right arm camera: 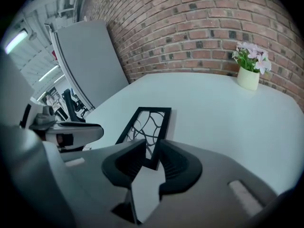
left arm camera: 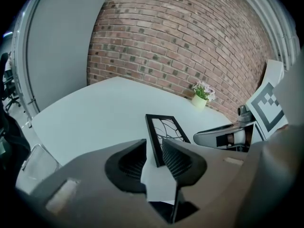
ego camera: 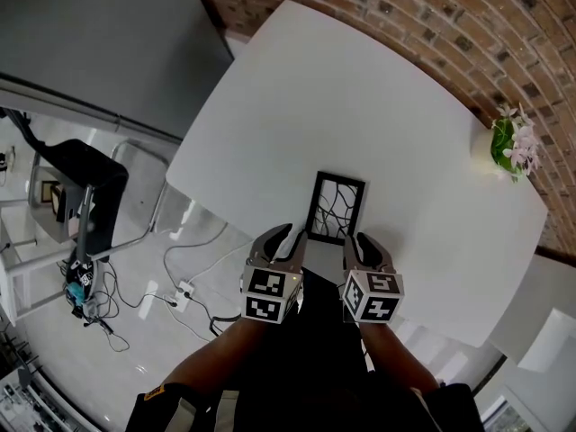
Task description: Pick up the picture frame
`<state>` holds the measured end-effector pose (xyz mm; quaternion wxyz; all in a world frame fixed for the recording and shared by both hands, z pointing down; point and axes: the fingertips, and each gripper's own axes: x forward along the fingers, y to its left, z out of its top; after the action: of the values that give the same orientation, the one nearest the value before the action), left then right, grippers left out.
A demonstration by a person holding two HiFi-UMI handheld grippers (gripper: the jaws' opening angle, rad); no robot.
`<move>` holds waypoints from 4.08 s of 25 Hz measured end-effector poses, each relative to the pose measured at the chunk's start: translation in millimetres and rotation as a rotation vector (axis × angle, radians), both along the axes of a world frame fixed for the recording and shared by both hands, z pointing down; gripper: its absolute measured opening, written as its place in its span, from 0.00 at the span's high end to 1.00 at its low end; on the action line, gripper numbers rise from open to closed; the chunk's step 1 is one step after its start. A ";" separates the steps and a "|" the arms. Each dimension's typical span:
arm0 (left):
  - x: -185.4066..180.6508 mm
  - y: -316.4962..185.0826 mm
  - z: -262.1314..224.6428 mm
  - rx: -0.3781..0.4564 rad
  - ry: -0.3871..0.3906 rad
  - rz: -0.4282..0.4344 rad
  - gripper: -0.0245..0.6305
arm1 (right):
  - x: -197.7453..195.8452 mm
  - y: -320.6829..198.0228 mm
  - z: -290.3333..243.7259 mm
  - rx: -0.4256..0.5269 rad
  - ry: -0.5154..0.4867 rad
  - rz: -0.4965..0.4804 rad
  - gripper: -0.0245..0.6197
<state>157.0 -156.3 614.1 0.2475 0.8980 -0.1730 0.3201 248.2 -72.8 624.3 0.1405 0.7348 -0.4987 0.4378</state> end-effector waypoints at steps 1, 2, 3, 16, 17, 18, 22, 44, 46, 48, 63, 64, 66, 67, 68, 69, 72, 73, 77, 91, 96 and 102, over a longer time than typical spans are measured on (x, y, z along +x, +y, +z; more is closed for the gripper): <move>1.2 0.8 3.3 -0.007 -0.003 0.000 0.80 | 0.7 -0.6 3.0 -0.003 -0.007 0.000 0.82; 2.4 1.3 6.1 -0.009 -0.008 0.001 0.79 | 1.1 -1.3 5.7 -0.006 -0.014 -0.001 0.81; 3.6 1.0 8.2 -0.006 -0.012 0.002 0.78 | 1.1 -2.0 8.2 -0.008 -0.021 -0.001 0.80; 16.7 5.9 32.9 -0.034 -0.062 0.015 0.72 | 1.9 -1.2 29.8 -0.039 -0.080 0.017 0.77; 17.3 6.6 34.2 -0.039 -0.063 0.016 0.72 | 1.9 -0.9 30.7 -0.041 -0.082 0.018 0.77; 18.1 7.7 35.2 -0.044 -0.065 0.018 0.72 | 1.8 -0.5 31.6 -0.043 -0.085 0.020 0.77; 21.5 12.0 41.6 -0.060 -0.074 0.024 0.72 | 1.4 0.0 34.7 -0.044 -0.095 0.017 0.77; 24.8 7.4 5.7 -0.014 0.001 -0.031 0.82 | 1.1 -11.6 -5.0 0.042 -0.062 -0.004 0.81; 22.7 1.6 -8.0 0.011 0.021 -0.044 0.82 | -0.7 -17.0 -18.2 0.065 -0.045 -0.012 0.81; 20.1 -3.8 -22.8 0.038 0.041 -0.054 0.83 | -2.9 -22.4 -32.0 0.087 -0.031 -0.020 0.81; -41.3 -23.5 -147.2 0.191 0.191 -0.178 0.83 | -57.8 -50.1 -154.1 0.286 0.092 -0.108 0.82; -47.3 -24.7 -156.2 0.202 0.201 -0.187 0.83 | -63.3 -51.6 -162.8 0.301 0.101 -0.115 0.82; -58.9 -24.3 -172.3 0.221 0.223 -0.204 0.83 | -73.8 -51.7 -179.2 0.326 0.120 -0.131 0.82; -64.4 -22.6 -179.4 0.229 0.234 -0.212 0.83 | -78.9 -50.3 -186.4 0.336 0.128 -0.138 0.82; -70.0 -20.2 -186.1 0.235 0.245 -0.219 0.83 | -83.9 -48.5 -193.0 0.347 0.135 -0.143 0.82; -75.6 -17.8 -192.5 0.242 0.253 -0.227 0.83 | -89.0 -46.9 -199.1 0.357 0.141 -0.149 0.82; -92.3 -13.2 -210.7 0.274 0.268 -0.248 0.83 | -104.4 -43.8 -218.0 0.394 0.164 -0.173 0.82; -97.6 -11.9 -216.9 0.284 0.275 -0.254 0.83 | -109.7 -42.5 -224.6 0.406 0.173 -0.181 0.82; -119.4 -6.0 -238.5 0.331 0.304 -0.266 0.83 | -130.2 -37.2 -247.5 0.452 0.204 -0.199 0.82; -167.1 14.1 -256.1 0.388 0.321 -0.297 0.83 | -175.8 -17.8 -265.4 0.509 0.244 -0.216 0.83; -170.6 22.6 -257.4 0.390 0.326 -0.296 0.83 | -178.8 -9.8 -266.0 0.511 0.246 -0.210 0.84; -173.5 31.2 -258.6 0.392 0.320 -0.308 0.83 | -181.7 -0.8 -267.2 0.519 0.239 -0.216 0.84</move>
<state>-16.5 -125.1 355.5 0.1393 0.9308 -0.3248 0.0936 66.5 -73.6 357.0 0.0517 0.7352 -0.6490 0.1887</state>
